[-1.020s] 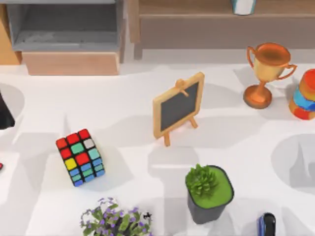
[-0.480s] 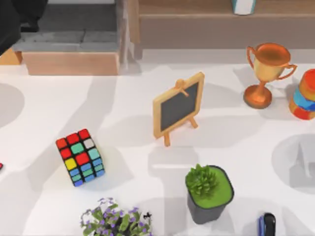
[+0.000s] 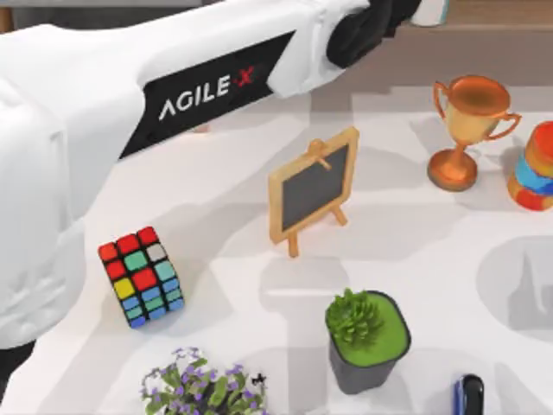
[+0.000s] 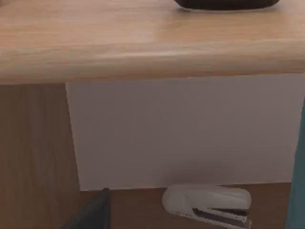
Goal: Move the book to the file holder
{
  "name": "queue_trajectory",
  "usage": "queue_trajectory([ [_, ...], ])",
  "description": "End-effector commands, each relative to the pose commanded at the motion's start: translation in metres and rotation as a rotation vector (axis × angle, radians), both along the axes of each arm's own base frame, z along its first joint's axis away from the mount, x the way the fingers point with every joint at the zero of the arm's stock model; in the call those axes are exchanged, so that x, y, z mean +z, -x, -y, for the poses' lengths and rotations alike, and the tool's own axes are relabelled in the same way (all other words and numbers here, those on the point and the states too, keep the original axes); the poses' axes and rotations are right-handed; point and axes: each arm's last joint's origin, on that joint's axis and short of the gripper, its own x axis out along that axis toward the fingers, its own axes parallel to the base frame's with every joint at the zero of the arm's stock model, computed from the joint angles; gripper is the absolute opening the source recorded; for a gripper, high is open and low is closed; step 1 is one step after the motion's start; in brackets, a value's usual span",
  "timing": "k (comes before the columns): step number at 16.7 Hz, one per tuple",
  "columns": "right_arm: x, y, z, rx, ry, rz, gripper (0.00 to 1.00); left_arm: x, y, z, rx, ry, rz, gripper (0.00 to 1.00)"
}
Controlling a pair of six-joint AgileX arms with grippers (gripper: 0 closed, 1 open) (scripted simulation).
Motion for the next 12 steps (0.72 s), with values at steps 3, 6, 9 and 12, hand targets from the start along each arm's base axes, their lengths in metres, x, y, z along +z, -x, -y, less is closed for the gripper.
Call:
queue_trajectory([
  [3,0.000,0.000,0.000,0.000,0.000,0.000,1.00,-0.049,-0.010,0.053,0.013,0.014,0.005,1.00],
  [6,0.000,0.000,0.000,0.000,0.000,0.000,1.00,-0.085,-0.012,0.084,0.024,0.031,0.014,1.00],
  [9,0.000,0.000,0.000,0.000,0.000,0.000,1.00,-0.101,-0.011,0.096,0.030,0.043,0.020,1.00],
  [12,0.000,0.000,0.000,0.000,0.000,0.000,1.00,-0.101,-0.011,0.096,0.030,0.043,0.020,1.00],
])
